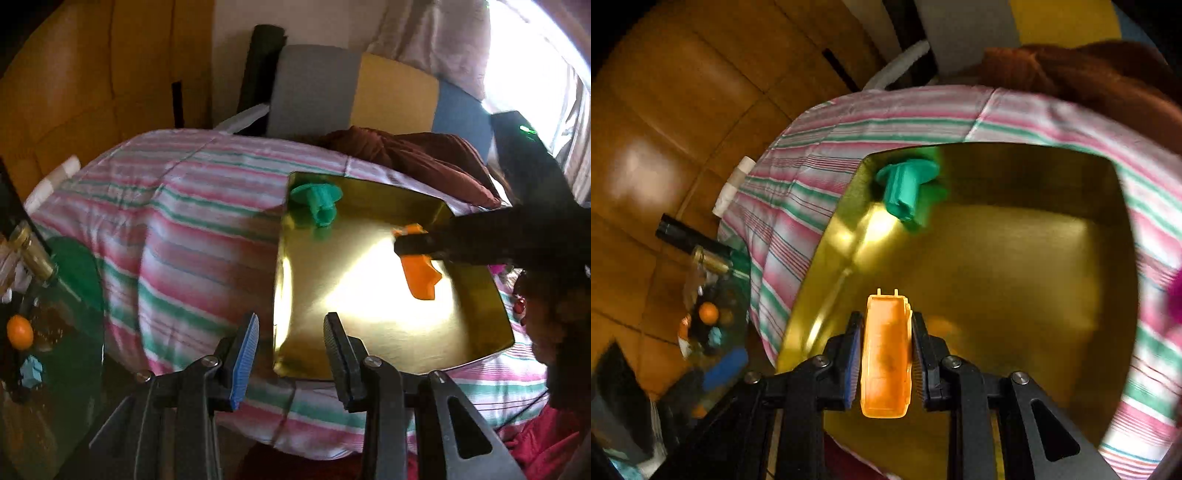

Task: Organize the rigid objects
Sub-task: 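Carry the yellow scoop into the gold tray and open the right tool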

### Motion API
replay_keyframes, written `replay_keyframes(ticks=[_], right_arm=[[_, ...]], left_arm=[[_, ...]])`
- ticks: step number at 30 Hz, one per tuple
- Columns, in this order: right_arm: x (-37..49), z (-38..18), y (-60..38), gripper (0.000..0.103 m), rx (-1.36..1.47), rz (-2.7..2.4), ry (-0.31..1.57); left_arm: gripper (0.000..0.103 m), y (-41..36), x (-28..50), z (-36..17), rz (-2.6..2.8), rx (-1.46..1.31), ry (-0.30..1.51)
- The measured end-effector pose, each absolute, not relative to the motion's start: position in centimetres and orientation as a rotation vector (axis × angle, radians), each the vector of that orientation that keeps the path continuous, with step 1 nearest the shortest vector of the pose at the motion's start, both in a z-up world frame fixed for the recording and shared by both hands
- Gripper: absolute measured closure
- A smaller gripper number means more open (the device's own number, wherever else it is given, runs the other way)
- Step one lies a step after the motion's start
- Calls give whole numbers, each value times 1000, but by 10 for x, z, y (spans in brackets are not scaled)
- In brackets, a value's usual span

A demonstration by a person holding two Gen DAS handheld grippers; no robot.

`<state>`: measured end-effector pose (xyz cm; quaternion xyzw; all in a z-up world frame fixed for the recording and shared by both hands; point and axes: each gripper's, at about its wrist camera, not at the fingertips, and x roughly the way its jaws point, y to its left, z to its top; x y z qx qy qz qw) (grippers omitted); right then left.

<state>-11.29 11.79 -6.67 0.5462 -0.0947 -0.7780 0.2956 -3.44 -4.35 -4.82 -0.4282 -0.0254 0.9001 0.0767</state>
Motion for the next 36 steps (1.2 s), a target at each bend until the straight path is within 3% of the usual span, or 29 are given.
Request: replay_keyframes(ticks=[7, 10, 16, 20, 36], right_arm=[[-152, -89, 74, 75, 1517, -2045, -430], [-158, -92, 66, 63, 1530, -2063, -422], [-141, -73, 76, 57, 1445, -2119, -297], [-122, -60, 91, 44, 1373, -2195, -159], [-48, -21, 163, 30, 1119, -2472, 147]], left_arm=[[67, -65, -40, -62, 2701, -1345, -151], [67, -67, -41, -64, 2708, -1358, -154], [67, -65, -41, -64, 2712, -1347, -136], [67, -59, -39, -60, 2708, -1338, -130], [67, -10, -19, -32, 2650, -1227, 11]])
